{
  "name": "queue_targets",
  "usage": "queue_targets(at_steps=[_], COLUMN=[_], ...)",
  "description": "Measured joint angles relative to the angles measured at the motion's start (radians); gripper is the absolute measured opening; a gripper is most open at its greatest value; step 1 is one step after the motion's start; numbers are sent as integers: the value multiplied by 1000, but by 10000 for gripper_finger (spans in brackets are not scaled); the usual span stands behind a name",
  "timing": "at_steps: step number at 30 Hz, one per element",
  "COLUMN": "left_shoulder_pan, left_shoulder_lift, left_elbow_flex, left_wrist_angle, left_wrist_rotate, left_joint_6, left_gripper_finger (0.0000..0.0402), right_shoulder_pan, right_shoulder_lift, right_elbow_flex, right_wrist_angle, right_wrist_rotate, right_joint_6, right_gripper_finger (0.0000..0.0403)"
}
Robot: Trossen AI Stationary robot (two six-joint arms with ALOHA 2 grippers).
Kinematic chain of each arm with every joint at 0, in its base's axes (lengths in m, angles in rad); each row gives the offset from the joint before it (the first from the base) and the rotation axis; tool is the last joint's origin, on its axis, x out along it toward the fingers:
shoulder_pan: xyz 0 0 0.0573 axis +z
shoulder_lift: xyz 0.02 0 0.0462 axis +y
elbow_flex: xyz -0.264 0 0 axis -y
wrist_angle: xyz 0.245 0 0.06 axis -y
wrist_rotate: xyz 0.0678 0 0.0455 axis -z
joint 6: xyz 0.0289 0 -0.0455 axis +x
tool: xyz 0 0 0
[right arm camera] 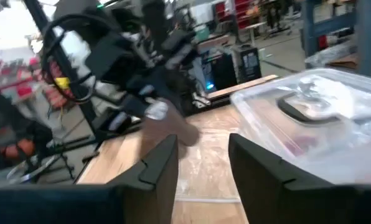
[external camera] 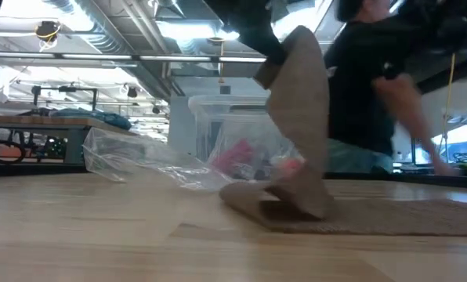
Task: Roll bandage
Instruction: Roll the brown bandage
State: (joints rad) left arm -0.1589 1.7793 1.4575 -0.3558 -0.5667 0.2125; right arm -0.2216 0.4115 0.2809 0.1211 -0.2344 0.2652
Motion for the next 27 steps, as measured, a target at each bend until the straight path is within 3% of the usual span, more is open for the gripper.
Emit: queue_targets(at_steps=[17,27], left_shoulder_pan=[45,45], left_shoulder_lift=[18,19], left_elbow_flex=[24,23], left_wrist_angle=[3,-33], left_wrist_rotate=[0,5], left_joint_6=[33,37], left_gripper_finger=[52,52], right_shoulder_pan=[46,45], right_shoulder_lift=[600,687], right_elbow_flex=[378,460], right_wrist_angle=[-72,-179], right_wrist_rotate=[51,15], right_joint_6=[-189,-222], right_gripper_finger=[117,117])
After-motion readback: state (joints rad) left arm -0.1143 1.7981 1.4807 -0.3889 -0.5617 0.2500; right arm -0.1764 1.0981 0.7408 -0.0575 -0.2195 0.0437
